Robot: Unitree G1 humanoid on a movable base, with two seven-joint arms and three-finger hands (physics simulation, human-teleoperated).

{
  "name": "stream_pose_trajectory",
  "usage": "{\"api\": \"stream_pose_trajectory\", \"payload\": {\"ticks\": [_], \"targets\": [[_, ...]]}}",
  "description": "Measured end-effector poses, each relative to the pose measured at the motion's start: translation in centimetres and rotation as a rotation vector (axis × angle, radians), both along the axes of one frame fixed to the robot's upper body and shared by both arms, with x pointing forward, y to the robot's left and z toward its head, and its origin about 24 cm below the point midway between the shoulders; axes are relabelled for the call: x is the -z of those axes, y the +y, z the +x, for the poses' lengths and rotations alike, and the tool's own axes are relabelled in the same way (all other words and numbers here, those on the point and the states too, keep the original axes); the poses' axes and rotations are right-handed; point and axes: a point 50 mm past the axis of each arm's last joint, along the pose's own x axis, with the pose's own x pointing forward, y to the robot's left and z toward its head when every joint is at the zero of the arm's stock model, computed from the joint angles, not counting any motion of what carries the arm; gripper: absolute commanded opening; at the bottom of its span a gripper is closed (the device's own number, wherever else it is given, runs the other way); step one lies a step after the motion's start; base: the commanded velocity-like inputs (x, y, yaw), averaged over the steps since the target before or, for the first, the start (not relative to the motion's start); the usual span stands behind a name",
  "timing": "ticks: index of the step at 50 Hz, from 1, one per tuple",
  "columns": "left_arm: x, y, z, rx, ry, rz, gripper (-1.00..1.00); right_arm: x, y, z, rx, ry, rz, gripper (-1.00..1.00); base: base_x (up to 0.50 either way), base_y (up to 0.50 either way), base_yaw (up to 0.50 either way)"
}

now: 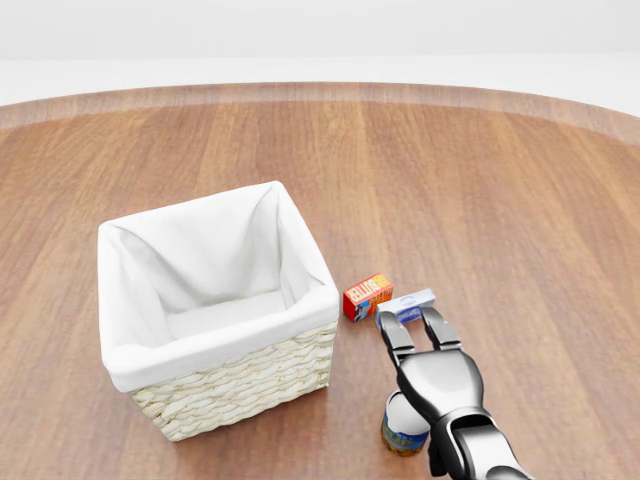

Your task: Pick up the alphabet soup and put it in the basket.

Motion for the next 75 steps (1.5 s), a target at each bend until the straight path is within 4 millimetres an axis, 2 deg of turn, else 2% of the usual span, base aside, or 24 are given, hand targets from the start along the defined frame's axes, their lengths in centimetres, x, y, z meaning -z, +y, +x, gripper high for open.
{"api": "stream_pose_trajectory", "payload": {"ticks": [20,45,47,48,50,51,52,53,75], "targets": [[0.1,-0.2,0.1,0.003,-0.002,-0.008,1.00,2.2,0.6,-0.4,-0.016,0.026,-0.011,1.00,0.00,0.00,0.00],[0.1,-0.4,0.1,0.031,-0.002,-0.012,1.00,3.2,1.2,-0.8,-0.031,0.042,-0.020,1.00,0.00,0.00,0.00],[0.1,-0.4,0.1,0.033,-0.003,-0.013,1.00,3.3,1.2,-0.8,-0.032,0.042,-0.020,0.17,0.00,0.00,0.00],[0.1,-0.4,0.1,0.034,-0.003,-0.013,1.00,3.3,1.2,-0.8,-0.033,0.043,-0.019,0.17,0.00,0.00,0.00],[0.1,-0.4,0.1,0.036,-0.004,-0.014,1.00,3.3,1.3,-0.8,-0.034,0.044,-0.019,-0.49,0.00,0.00,0.00],[0.1,-0.4,0.1,0.036,-0.004,-0.015,1.00,3.4,1.3,-0.9,-0.034,0.048,-0.019,-0.55,0.00,0.00,0.00],[0.1,-0.4,0.1,0.036,-0.004,-0.015,1.00,3.3,1.3,-0.8,-0.031,0.043,-0.013,-0.87,0.00,0.00,0.00],[0.1,-0.4,0.1,0.037,-0.004,-0.015,1.00,3.2,1.3,-0.7,-0.029,0.038,-0.008,-0.99,0.00,0.00,0.00],[0.0,-0.6,0.0,0.070,-0.009,-0.021,1.00,4.1,0.9,-1.4,-0.017,0.096,-0.001,-0.98,0.00,0.00,0.00]]}}
